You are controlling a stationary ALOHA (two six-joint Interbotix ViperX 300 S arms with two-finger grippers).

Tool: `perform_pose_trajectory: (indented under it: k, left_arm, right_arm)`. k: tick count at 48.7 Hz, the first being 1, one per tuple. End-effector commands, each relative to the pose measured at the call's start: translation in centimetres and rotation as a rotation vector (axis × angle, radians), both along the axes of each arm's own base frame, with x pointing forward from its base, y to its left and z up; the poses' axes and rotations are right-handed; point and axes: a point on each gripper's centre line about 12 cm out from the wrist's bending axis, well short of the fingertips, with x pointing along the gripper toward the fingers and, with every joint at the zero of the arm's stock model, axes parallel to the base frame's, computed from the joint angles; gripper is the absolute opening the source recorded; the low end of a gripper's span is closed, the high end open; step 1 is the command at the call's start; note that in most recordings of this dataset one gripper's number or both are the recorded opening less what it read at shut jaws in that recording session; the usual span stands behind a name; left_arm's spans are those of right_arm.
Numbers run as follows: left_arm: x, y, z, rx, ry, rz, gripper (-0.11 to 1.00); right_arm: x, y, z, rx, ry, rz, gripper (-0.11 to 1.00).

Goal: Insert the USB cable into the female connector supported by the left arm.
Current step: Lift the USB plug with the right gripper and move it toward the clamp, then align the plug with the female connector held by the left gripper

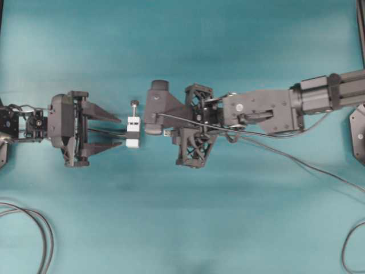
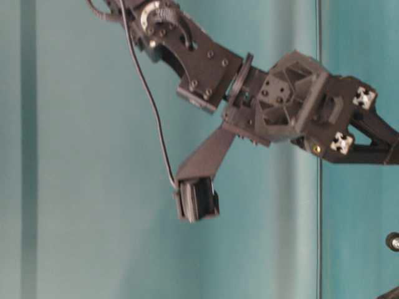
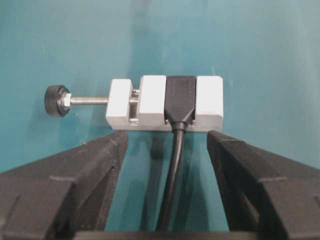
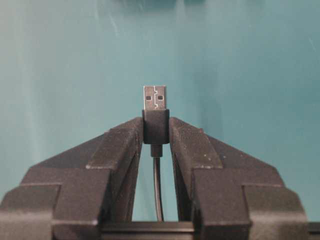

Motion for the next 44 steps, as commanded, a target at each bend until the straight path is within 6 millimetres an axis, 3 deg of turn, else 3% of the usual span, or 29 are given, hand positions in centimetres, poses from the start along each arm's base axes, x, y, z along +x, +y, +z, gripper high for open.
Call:
perform_pose_trajectory:
  k: [1,18,44]
  left_arm:
    - [0.6,0.0,0.4,0.007,-0.026,-0.004,0.75]
    - [1.3,0.1,-0.2,0.005,-0.018,-0.001,0.74]
    - [1.4,0.1,-0.8,0.0,0.0,0.003,0.74]
  right_arm:
    - [1.3,0.0,1.4,-0.004,-0.045,0.002,0.22]
    - [3.3,0.2,0.9,-0.003,-0.055,0.004,0.22]
    - [4.2,-0.1,-0.4,-0.014,-0.067,0.012,0.22]
